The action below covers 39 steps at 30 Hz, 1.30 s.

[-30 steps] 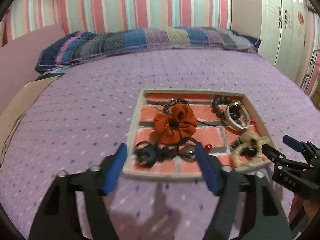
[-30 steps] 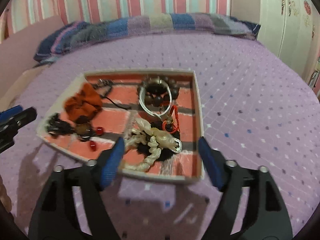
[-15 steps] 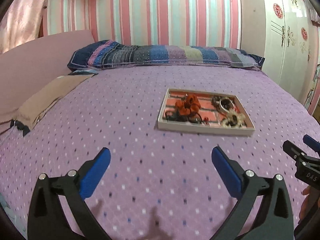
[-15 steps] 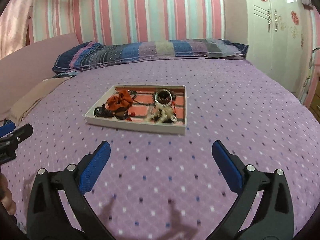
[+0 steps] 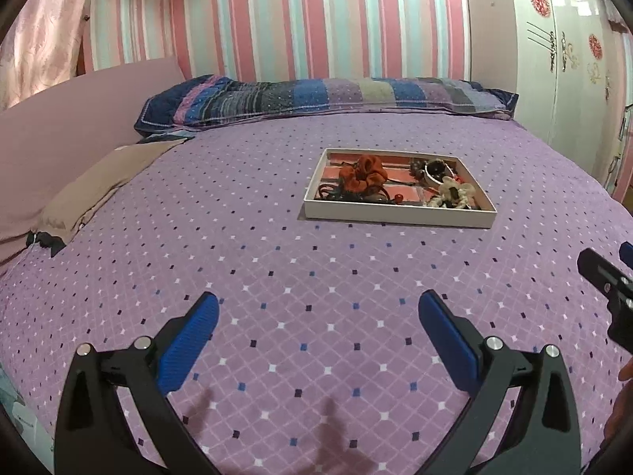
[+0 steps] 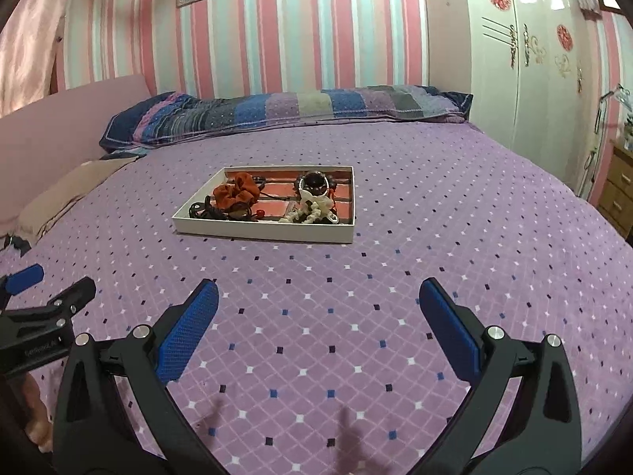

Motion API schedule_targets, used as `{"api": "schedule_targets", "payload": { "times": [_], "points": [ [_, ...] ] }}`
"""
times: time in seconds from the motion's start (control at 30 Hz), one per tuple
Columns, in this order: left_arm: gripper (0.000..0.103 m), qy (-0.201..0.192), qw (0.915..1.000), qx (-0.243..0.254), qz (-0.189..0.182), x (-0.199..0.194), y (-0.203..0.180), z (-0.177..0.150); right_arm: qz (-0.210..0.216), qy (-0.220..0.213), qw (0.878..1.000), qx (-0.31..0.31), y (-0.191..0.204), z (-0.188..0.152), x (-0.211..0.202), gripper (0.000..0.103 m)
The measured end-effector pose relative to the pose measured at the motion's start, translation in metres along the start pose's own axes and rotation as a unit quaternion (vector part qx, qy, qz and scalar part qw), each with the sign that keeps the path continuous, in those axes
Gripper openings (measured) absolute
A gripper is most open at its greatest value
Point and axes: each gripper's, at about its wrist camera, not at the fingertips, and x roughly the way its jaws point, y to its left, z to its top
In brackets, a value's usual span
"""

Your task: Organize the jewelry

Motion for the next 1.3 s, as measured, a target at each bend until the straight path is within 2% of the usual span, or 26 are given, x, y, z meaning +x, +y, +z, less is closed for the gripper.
{"api": "schedule_targets", "payload": {
  "times": [0.33,0.97,1.3],
  "points": [
    [0.099,0.009,0.9999,0.006,-0.004,0.014,0.000,-0.002,-0.016,-0.007,1.000,-0.008,0.005,-0.004,0.002,0.099],
    [0.099,0.014,0.9994,-0.031,-0.010,0.014,0.016,0.001,-0.018,-0.012,1.000,-0.021,0.011,-0.008,0.005,0.099],
    [0.099,0.009,0.9995,-0.031,-0.003,0.012,0.016,0.001,-0.018,-0.014,1.000,-0.020,0.010,-0.008,0.003,0.099]
  ]
}}
